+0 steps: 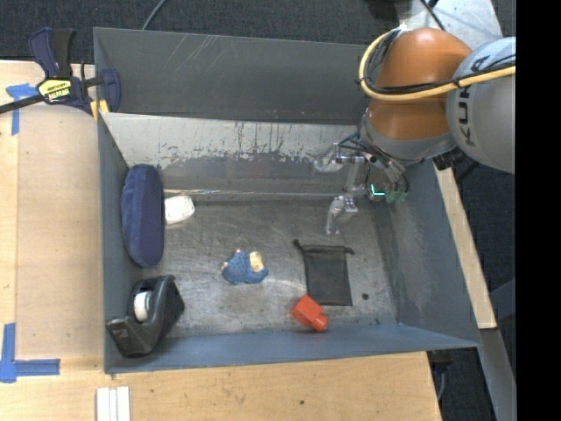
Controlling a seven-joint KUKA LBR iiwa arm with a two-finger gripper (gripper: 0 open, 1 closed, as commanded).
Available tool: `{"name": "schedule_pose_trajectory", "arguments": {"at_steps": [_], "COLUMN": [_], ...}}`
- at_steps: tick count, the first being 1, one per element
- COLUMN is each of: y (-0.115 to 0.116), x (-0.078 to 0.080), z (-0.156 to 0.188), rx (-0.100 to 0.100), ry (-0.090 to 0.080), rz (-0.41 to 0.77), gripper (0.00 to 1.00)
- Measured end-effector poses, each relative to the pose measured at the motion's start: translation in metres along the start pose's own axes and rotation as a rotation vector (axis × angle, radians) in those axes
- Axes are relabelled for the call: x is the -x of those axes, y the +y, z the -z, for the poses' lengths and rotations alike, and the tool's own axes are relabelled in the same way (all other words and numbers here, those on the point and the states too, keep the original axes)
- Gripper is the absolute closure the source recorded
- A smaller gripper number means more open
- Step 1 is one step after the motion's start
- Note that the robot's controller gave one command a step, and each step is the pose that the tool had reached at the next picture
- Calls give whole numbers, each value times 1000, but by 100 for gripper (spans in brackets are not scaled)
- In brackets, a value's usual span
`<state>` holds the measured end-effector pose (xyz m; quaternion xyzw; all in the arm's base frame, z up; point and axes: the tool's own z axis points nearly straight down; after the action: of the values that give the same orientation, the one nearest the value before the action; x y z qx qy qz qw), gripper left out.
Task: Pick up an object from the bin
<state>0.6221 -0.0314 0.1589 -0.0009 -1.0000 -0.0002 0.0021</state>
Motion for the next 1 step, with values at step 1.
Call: {"name": "schedule_pose_trajectory", "arguments": {"at_steps": [1], "y": [-25], "x": [-69], "z": [-82], "rx": [-1], "ry": [-7], "rz": [306], "gripper": [0]}}
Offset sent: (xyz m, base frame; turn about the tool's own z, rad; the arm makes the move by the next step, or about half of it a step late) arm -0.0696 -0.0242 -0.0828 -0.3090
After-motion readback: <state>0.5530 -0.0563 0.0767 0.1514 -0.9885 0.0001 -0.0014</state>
